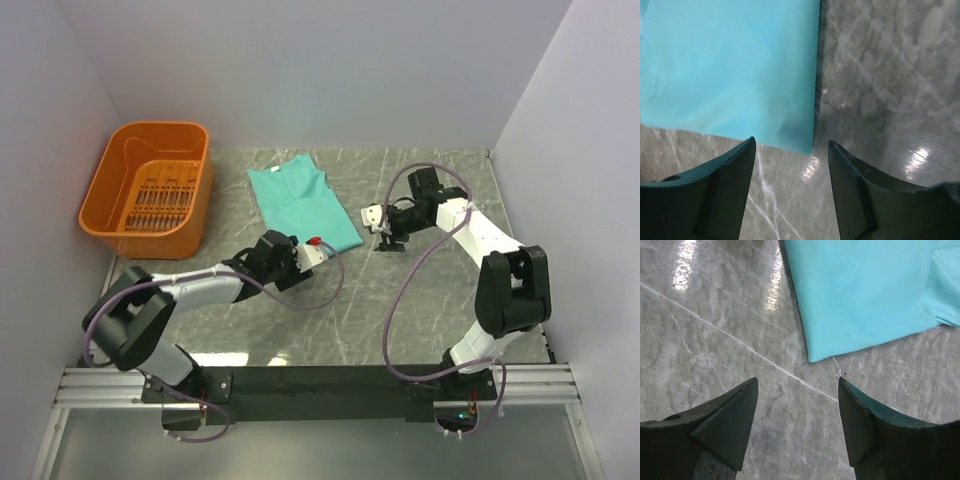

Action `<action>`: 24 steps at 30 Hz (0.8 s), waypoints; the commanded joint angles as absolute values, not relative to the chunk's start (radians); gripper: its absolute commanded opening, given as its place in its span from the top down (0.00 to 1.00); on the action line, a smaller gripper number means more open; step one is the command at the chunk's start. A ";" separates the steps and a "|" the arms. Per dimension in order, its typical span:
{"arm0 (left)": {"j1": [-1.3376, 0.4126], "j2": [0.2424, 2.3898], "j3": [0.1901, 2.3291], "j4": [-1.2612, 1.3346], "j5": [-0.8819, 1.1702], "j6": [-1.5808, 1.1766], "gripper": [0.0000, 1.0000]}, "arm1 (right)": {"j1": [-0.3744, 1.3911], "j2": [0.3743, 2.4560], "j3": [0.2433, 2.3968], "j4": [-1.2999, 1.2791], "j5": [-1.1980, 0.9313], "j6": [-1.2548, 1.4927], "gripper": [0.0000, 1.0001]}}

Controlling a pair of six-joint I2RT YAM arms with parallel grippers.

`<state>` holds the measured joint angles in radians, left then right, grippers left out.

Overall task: Fold and stack the t-shirts
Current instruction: Fold the tshirt

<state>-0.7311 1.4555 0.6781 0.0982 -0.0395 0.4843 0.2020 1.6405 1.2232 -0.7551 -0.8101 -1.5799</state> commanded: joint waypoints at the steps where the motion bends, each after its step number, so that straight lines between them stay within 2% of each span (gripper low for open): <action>1: -0.695 1.517 0.761 0.118 0.070 0.568 0.37 | 0.186 1.641 1.220 -0.796 -0.851 -1.629 0.29; 8: -0.690 1.621 0.808 0.054 0.095 0.571 0.42 | 0.170 1.652 1.204 -0.779 -0.861 -1.605 0.30; 15: -0.690 1.683 0.815 0.003 0.046 0.543 0.58 | 0.202 1.698 1.215 -0.762 -0.822 -1.664 0.31; 17: -0.690 1.689 0.802 0.005 0.031 0.532 0.72 | 0.215 1.715 1.229 -0.770 -0.799 -1.698 0.32; 18: -0.690 1.686 0.799 0.012 0.028 0.520 0.86 | 0.231 1.726 1.229 -0.764 -0.790 -1.709 0.32; 20: -0.692 1.675 0.781 0.021 0.020 0.509 0.97 | 0.245 1.736 1.221 -0.759 -0.781 -1.753 0.32; 24: -0.693 1.616 0.765 0.015 0.072 0.465 0.99 | 0.261 1.761 1.230 -0.778 -0.820 -1.793 0.33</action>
